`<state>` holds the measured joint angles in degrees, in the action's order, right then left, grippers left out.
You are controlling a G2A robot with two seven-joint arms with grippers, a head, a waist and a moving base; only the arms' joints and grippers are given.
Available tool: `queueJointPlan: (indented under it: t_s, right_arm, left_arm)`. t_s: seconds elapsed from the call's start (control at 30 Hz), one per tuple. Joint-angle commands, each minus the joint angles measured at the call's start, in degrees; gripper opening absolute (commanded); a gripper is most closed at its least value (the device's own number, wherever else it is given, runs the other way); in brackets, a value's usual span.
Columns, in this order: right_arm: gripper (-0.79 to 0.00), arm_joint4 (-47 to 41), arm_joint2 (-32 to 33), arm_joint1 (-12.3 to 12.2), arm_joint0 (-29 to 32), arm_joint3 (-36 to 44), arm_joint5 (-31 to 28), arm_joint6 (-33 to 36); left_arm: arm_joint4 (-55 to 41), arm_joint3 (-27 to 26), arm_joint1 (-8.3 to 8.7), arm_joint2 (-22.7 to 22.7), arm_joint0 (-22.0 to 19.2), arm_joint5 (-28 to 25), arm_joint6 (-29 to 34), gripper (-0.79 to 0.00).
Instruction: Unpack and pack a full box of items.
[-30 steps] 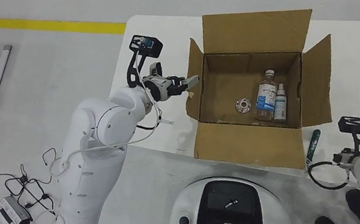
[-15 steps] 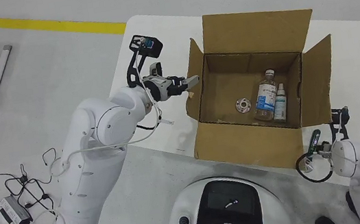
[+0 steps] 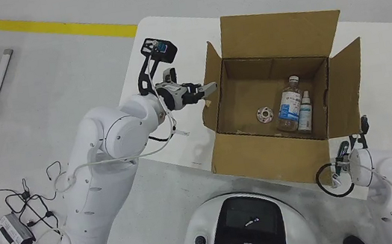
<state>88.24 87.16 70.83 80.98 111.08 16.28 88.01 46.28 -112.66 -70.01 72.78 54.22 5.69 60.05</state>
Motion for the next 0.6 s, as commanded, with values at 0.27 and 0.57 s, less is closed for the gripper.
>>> queueJointPlan:
  t_s: [0.27, 0.57]
  right_arm:
    - [-0.431, 2.6, -1.1, 2.2, -0.7, -1.5, 0.0, 0.0]
    - [-0.431, 3.6, 0.5, 3.5, -0.1, -2.1, 0.0, 0.0]
  left_arm:
    - [0.0, 0.0, 0.0, 0.0, 0.0, 0.0, 0.0, 0.0]
    - [0.0, 0.0, 0.0, 0.0, 0.0, 0.0, 0.0, 0.0]
